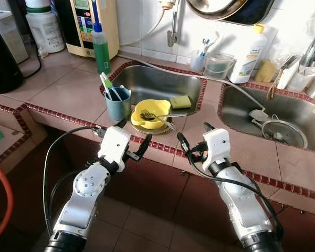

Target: Kitchen organization

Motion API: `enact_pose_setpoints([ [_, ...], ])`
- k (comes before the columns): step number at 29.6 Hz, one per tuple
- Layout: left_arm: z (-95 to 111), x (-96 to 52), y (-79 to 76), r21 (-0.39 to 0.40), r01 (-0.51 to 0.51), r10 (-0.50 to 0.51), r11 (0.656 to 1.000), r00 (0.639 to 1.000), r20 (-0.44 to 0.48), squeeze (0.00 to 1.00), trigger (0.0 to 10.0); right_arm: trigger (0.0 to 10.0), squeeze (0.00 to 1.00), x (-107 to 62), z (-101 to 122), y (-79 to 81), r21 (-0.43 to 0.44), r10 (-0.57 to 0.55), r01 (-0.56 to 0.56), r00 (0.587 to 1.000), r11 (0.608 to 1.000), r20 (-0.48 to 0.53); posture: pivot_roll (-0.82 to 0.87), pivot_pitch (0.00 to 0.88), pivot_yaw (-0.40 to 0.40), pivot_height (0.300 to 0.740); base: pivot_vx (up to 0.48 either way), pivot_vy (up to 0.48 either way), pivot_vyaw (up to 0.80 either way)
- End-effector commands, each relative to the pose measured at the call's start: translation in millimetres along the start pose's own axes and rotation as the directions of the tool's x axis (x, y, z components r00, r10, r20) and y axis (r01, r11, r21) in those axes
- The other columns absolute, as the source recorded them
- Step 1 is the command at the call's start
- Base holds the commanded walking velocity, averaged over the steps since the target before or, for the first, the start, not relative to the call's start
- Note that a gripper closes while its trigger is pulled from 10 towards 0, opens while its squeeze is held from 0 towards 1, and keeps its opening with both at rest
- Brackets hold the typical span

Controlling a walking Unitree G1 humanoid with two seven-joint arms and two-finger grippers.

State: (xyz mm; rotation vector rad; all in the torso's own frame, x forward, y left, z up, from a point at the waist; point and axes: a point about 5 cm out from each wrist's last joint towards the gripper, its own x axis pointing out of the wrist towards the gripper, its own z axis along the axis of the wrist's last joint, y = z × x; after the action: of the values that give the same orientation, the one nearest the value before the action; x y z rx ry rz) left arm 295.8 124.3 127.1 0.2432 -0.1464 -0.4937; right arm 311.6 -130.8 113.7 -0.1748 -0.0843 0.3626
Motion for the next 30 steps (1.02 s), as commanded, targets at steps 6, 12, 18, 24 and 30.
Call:
enact_pose_setpoints([
  [6,2,-3.1,-0.3,0.034,0.022,-0.022,0.999,1.000,0.010,0.00,10.0,10.0,0.00,6.5,3,-9.4,-0.052,0.029,-0.028,0.999,0.998,0.016,-0.17,0.033,-0.047,0.740,0.000,0.000,0.00],
  [12,3,-3.9,-1.1,0.037,0.020,-0.021,0.999,1.000,0.015,0.00,10.0,10.0,0.00,13.8,1,-11.7,-0.082,0.086,-0.087,0.996,0.993,-0.011,-0.16,0.027,-0.054,0.740,0.000,0.000,0.00],
  [18,4,-3.8,-1.5,0.037,0.013,-0.014,0.999,1.000,0.020,0.00,10.0,10.0,0.00,20.5,1,-14.6,-0.072,0.124,-0.125,0.992,0.989,-0.021,-0.16,0.033,-0.059,0.740,0.000,0.000,0.00],
  [24,5,-4.5,-0.4,0.036,0.004,-0.005,0.999,1.000,0.021,0.00,10.0,10.0,0.00,27.6,3,-14.8,-0.079,0.149,-0.150,0.989,0.986,-0.013,-0.15,0.038,-0.065,0.740,0.000,0.000,0.00],
  [30,5,-7.0,-0.2,0.032,-0.003,0.003,0.999,1.000,0.020,0.00,10.0,10.0,0.00,34.7,7,-8.1,-0.072,0.204,-0.203,0.979,0.977,0.016,-0.15,0.043,-0.067,0.740,0.000,0.000,0.00],
])
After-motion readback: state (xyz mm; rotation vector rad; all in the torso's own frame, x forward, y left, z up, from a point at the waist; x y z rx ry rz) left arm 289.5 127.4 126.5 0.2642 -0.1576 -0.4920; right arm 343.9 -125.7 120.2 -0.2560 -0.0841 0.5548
